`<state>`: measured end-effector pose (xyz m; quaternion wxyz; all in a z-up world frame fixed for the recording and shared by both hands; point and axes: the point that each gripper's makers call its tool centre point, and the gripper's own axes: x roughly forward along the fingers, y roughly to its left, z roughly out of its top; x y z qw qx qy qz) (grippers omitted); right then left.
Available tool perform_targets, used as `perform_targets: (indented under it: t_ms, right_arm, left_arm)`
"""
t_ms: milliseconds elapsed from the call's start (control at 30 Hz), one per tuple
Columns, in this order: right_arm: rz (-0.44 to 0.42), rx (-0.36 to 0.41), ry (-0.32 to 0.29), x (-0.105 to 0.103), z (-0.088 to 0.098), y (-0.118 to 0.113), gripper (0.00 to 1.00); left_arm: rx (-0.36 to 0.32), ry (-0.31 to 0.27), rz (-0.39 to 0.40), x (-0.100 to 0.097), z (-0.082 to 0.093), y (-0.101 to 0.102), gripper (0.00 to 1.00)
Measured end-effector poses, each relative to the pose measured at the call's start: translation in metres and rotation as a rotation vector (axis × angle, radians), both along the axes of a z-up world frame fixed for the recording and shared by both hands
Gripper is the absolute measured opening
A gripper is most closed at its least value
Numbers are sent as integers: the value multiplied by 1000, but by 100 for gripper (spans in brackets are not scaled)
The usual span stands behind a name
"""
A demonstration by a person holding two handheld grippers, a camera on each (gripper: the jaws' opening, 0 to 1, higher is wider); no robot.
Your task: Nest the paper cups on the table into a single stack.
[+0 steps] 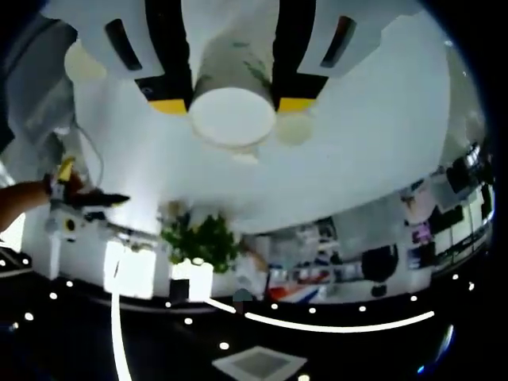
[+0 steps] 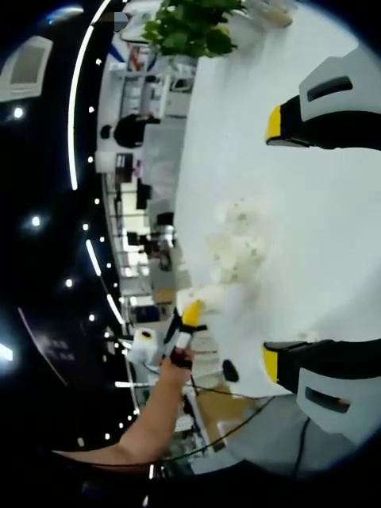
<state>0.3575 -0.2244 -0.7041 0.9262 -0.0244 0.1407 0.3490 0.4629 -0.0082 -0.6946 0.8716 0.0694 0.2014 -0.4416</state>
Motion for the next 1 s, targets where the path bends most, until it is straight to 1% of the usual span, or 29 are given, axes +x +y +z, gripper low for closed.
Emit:
perform_targets:
  t_ms: [33,67,167,267,433,567,767,833,1000]
  right_arm:
    - [0,0,0,0,0,0,100]
    - [1,0,-2,-1,1,1,100]
    - [4,-1,-6,-1,3,2,100]
    - [4,-2,-10,-1,5,2,100]
    - [4,-3,-18,-1,7,0,100]
    - [5,-4,-20,-2,10,1,100]
    - [4,-3,-28,-2,15,1,100]
    - [4,-4,-31,-2,16,0,100]
    - [4,-6,-35,-4,18,-1,100]
  left_arm:
    - [-16,1,-4,1,4,-1,37]
    - [-15,2,-3,2,8,1,37]
    - [11,-16,-15,4,12,2,37]
    - [-1,-16,-22,4,18,2,37]
    - [13,-29,-40,8,30,0,37]
    - [3,-18,-50,13,45,-1,37]
    - [4,-31,-69,22,65,-1,37]
    - [0,-34,-69,20,73,-3,37]
    - [2,-41,-73,23,78,-4,37]
